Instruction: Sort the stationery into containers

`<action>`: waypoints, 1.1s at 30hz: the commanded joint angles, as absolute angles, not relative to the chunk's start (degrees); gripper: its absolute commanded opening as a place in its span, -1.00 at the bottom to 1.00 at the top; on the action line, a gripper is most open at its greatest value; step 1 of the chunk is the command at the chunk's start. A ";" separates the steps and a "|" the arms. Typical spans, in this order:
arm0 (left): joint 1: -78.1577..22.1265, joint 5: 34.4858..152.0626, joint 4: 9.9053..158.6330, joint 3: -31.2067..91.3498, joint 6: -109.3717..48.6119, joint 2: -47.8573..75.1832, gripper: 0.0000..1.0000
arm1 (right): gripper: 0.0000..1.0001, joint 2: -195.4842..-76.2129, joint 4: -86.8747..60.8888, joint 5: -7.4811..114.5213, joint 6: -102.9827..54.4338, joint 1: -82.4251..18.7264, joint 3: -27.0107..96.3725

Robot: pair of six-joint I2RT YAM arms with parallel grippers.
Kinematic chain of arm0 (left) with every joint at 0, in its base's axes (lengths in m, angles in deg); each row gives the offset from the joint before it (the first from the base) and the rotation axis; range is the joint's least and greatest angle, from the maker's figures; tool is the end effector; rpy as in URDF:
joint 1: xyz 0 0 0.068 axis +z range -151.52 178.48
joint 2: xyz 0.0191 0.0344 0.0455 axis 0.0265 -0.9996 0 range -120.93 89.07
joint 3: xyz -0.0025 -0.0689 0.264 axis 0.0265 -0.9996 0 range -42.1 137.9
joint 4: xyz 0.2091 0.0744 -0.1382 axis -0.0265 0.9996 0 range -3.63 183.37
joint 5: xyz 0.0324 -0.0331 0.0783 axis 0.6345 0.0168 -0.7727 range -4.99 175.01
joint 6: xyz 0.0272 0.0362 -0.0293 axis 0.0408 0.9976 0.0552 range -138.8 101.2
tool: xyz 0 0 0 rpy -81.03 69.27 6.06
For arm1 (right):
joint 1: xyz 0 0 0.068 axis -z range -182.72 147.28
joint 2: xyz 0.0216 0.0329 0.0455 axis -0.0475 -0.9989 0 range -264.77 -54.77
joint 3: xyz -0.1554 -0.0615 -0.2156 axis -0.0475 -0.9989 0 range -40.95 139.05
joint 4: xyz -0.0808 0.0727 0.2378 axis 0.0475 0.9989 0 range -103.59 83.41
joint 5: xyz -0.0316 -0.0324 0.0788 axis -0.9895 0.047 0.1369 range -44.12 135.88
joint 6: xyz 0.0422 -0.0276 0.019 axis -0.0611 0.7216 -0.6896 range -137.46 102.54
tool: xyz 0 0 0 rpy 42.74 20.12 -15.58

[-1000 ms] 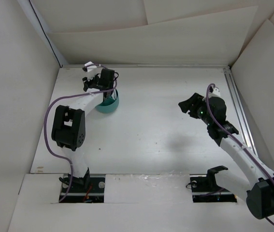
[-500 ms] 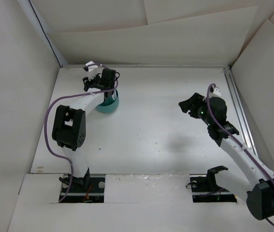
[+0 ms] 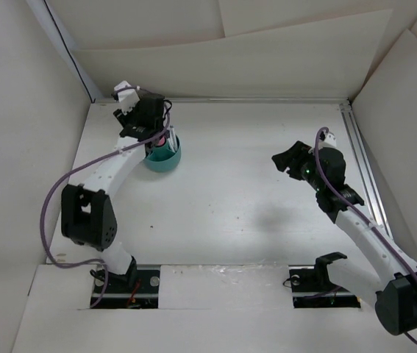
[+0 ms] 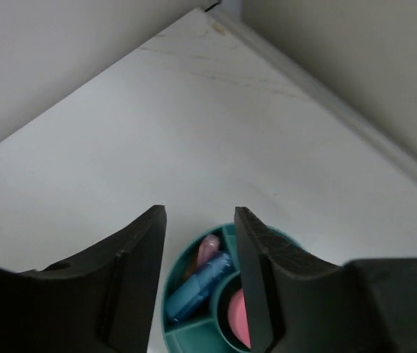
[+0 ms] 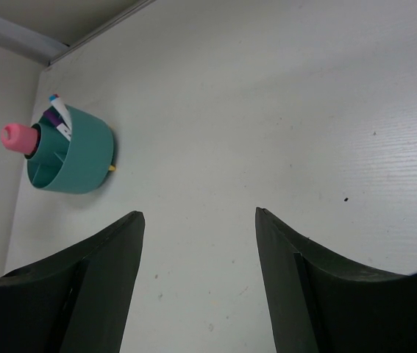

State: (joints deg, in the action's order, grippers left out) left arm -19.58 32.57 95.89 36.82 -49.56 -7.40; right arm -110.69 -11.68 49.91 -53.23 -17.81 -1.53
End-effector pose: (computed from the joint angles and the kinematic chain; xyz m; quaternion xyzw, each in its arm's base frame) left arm 0.3764 -0.0931 0.3155 -0.3139 0.7350 0.1496 0.5822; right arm 0.2195 0.0617 0.2856 0.1253 0.8011 0.2767 0.5157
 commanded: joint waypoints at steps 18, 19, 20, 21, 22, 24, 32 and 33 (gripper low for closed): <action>-19.80 69.43 95.69 13.71 -54.76 45.72 1.00 | 1.00 -102.94 -11.39 43.86 -51.22 -18.81 -0.79; -19.80 71.54 95.08 13.71 -53.79 47.04 1.00 | 1.00 -102.93 -11.39 43.86 -51.21 -18.81 -0.79; -19.80 74.00 95.07 13.71 -53.78 48.36 1.00 | 1.00 -102.15 -11.39 43.86 -50.69 -19.33 -0.79; -19.80 74.90 95.07 13.71 -53.17 49.51 1.00 | 1.00 -102.14 -11.91 43.86 -50.68 -19.33 -1.40; -19.80 75.78 95.07 13.71 -53.17 51.87 1.00 | 1.00 -101.62 -11.92 43.86 -50.16 -19.33 -1.40; -19.80 78.06 95.07 12.93 -53.17 53.82 1.00 | 1.00 -101.09 -13.14 43.34 -50.16 -19.86 -2.19; -19.80 82.63 94.91 6.34 -52.65 61.81 1.00 | 1.00 -101.70 -18.06 39.30 -48.57 -23.55 -4.83; -19.80 82.64 94.90 5.72 -52.64 62.43 1.00 | 1.00 -101.70 -18.59 38.59 -48.05 -23.55 -4.83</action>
